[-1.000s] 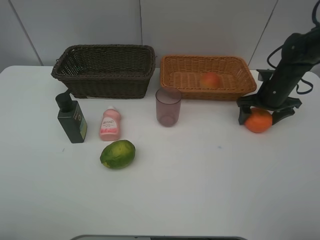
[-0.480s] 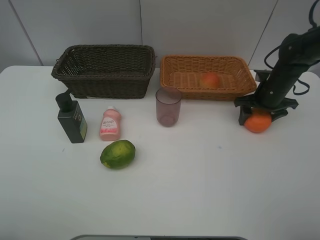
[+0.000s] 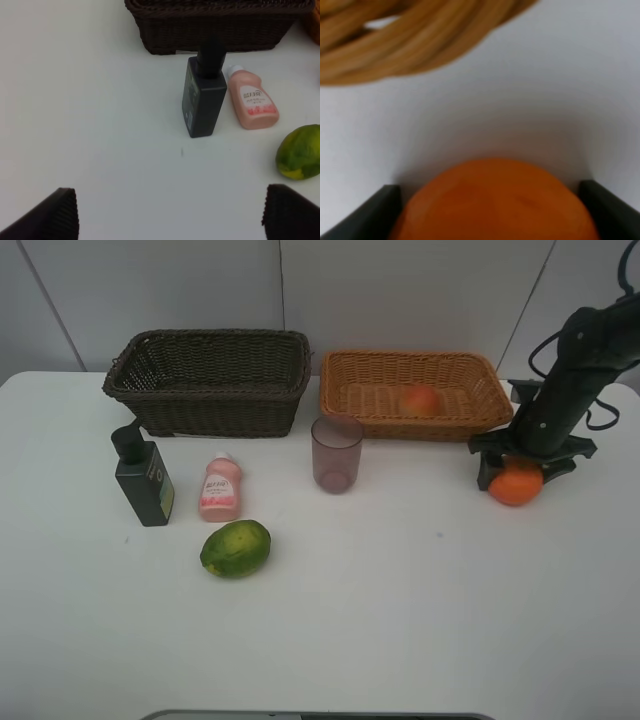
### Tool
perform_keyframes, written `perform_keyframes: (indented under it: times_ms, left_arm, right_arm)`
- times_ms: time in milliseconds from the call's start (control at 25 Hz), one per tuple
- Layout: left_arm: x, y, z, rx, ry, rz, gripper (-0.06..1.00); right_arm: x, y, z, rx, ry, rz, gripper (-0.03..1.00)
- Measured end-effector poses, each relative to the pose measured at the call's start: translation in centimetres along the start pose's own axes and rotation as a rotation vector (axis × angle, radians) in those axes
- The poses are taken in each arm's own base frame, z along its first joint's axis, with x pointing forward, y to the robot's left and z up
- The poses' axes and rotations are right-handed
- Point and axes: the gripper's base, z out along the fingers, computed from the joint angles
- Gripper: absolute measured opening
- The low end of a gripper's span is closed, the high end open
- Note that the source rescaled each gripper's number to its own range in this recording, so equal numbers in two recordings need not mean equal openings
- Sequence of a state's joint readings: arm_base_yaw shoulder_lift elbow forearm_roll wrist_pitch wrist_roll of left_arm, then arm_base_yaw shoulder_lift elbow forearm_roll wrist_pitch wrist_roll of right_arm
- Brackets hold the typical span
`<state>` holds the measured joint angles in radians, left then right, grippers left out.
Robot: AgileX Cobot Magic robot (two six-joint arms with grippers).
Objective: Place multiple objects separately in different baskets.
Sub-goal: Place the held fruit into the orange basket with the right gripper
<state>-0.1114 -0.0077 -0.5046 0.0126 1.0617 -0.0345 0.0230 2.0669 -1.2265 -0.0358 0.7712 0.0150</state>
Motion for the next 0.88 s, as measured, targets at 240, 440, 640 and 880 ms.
perform_keyframes:
  times_ms: [240, 440, 640, 880]
  left_arm:
    - [0.0, 0.0, 0.0, 0.000, 0.000, 0.000, 0.95]
    - [0.0, 0.0, 0.0, 0.000, 0.000, 0.000, 0.95]
    - [0.0, 0.0, 0.0, 0.000, 0.000, 0.000, 0.95]
    - [0.0, 0.0, 0.0, 0.000, 0.000, 0.000, 0.95]
  right_arm:
    - [0.1, 0.0, -2.8, -0.001, -0.059, 0.002, 0.33]
    - [0.6, 1.8, -7.2, -0.023, -0.131, -0.025, 0.33]
    - [0.0, 4.7, -10.4, -0.042, -0.146, -0.080, 0.33]
    - [-2.6, 9.0, -13.0, -0.065, -0.225, -0.168, 0.33]
